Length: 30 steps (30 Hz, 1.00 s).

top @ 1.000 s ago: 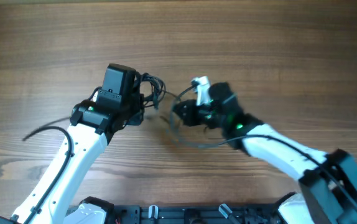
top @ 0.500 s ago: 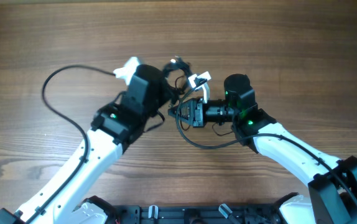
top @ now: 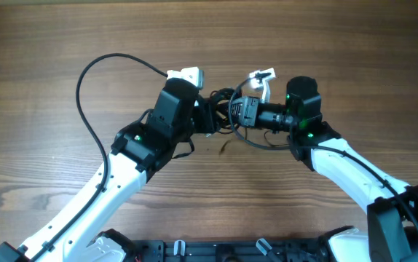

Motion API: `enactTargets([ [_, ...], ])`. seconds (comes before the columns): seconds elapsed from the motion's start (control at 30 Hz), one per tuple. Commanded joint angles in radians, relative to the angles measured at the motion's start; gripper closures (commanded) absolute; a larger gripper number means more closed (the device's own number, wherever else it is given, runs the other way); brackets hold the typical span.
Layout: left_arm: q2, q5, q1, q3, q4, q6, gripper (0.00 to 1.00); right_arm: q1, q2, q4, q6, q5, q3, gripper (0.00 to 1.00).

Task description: Untangle cables

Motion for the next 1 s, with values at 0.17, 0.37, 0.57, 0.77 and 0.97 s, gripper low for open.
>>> enactTargets([
  [0.17,0.004,0.026,0.015,0.012,0.04,-0.088,0.96,-0.053,-0.016,0.0,0.016,0.021,0.003,0.15],
  [0.37,0.004,-0.227,0.132,0.012,0.008,-0.793,0.96,-0.127,-0.016,0.024,-0.019,-0.234,0.003,0.0],
  [0.57,0.006,-0.212,0.163,0.012,-0.112,-1.448,0.96,0.039,-0.012,0.016,-0.112,0.069,-0.04,0.0],
  [0.77,0.006,-0.133,0.163,0.012,-0.146,-1.631,0.96,0.259,0.027,0.037,-0.109,0.48,-0.048,0.07],
  [0.97,0.006,-0.071,0.163,0.012,-0.135,-1.631,0.96,0.339,0.13,0.237,-0.019,0.493,-0.048,0.11],
])
